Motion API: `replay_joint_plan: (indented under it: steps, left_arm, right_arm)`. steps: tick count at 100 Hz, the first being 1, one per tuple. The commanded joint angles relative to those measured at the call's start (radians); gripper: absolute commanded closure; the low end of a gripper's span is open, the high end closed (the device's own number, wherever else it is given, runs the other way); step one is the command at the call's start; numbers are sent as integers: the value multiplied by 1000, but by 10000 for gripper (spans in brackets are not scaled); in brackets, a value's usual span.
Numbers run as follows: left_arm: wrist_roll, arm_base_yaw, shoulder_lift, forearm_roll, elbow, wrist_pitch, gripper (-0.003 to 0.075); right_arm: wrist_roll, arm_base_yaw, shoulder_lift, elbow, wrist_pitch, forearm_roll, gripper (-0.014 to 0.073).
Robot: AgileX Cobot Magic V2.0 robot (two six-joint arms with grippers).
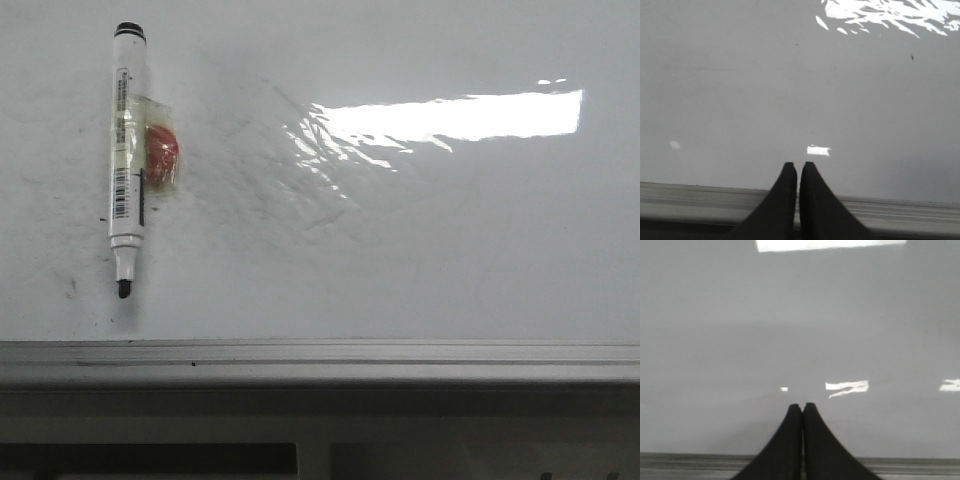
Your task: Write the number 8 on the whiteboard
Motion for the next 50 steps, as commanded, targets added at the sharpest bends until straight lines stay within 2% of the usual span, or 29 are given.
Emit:
replay_joint_plan:
  steps: [1,50]
  left_arm:
    - [-2,2,-28,-12,40,-38,741]
    - [-2,2,-28,0,40,-38,741]
  right_arm:
    - [-1,-6,-21,14,-25,3,658]
    - [-1,-6,-21,14,-25,3,658]
